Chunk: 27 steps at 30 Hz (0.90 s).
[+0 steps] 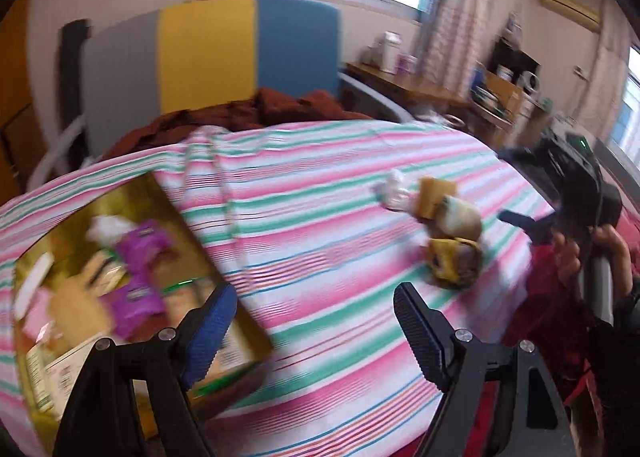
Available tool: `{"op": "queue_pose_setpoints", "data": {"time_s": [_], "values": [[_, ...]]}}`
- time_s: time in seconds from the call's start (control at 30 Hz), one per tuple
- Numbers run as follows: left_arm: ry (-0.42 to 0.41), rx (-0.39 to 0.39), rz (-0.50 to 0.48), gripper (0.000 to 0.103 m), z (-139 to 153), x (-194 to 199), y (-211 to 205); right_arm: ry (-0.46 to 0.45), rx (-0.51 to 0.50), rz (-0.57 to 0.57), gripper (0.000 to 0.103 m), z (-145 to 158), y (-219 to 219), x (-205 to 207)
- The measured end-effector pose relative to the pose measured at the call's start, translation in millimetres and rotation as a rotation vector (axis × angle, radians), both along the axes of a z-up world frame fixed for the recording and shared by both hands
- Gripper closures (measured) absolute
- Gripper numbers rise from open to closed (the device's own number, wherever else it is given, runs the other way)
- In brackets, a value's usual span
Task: Organize objects
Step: 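Grasp the yellow knit toy with the left tool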
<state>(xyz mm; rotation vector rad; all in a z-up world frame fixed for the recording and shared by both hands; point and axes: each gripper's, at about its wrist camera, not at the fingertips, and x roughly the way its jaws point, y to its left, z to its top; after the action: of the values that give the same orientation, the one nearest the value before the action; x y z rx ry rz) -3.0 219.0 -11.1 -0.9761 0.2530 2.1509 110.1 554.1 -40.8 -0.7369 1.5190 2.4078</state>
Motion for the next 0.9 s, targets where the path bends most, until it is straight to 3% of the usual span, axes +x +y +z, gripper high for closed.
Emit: {"op": "queue_pose_setpoints", "data": {"time_s": [0.4,0.77,0.83,0.9], "values": [[-0.164,-0.004,-0.24,0.022,-33.7,-1.9,122.3,0.154,0.011,0.032,0.0,8.7,-7.3,10.4],[-0.23,-0.081,-0.31,0.022,-76.2,5.3,195.8,0.177,-0.011,0.046,0.0,6.0,-5.3,10.7],[-0.273,-0.088,-0.316,0.037,-87.5,1.8,201.4,0.166,-0.01,0.044,0.0,5.4,-5.0,9.7],[-0.294,-0.064,-0.316,0.042,-92.8,-0.8,197.2,0.154,-0.016,0.042,0.0,3.6,-3.8,8.7]]}}
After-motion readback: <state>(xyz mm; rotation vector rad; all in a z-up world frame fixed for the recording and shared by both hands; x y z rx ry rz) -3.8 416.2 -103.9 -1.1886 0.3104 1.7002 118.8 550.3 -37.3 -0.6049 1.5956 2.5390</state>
